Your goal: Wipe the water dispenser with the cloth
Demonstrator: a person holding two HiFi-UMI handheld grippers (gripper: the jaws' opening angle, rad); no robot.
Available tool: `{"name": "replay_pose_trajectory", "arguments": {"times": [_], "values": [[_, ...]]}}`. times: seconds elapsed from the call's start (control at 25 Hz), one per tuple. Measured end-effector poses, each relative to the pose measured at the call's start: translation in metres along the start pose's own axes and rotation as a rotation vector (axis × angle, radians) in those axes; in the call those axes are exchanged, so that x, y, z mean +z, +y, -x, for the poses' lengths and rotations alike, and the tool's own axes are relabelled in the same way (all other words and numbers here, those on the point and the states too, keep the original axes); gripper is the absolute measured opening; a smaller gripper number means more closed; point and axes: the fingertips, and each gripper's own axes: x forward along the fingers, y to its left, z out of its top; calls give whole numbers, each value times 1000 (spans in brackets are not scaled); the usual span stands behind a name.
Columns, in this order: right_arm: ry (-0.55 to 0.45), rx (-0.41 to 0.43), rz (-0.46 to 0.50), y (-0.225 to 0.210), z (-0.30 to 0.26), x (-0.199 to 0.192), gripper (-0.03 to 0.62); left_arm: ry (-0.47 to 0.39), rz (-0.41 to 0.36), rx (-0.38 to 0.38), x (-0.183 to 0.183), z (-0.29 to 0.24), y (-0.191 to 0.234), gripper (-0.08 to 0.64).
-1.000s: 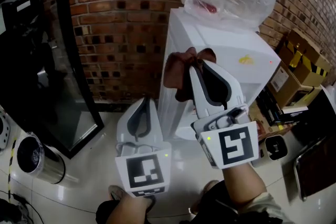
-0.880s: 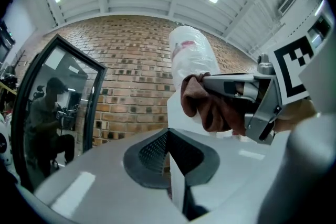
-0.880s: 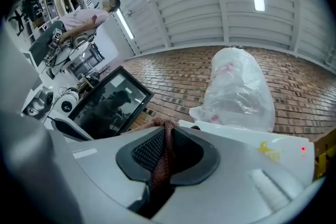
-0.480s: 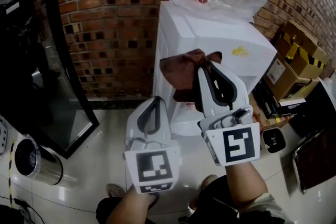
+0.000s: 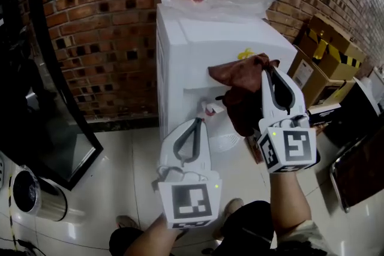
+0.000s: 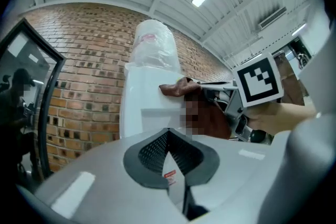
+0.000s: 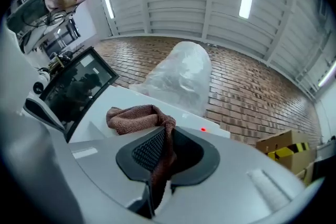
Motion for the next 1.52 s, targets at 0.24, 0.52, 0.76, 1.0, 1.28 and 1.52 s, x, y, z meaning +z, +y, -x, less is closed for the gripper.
{"name": "replay_pose_trajectory", "arguments": {"times": [0.24,0.52,0.76,1.0,1.28,1.52], "values": [[35,-97,-27,-52,9,-30,60,16,16,-89,-6,-14,-42,0],[77,-162,-87,-88,18,-66,58,76,27,-168,-32,-30,-89,0],[60,-162,-135,-96,23,-70,55,137,26,-176,-58,-36,-99,0],[-74,-66,-180,-63,34,-13,54,150,16,-132,-62,-28,-79,0],[-117,175,-218,32,37,26,54,151,-3,-9,-56,2,-22,0],[-108,301,-204,120,34,30,54,167,2,145,-59,41,50,0]]}}
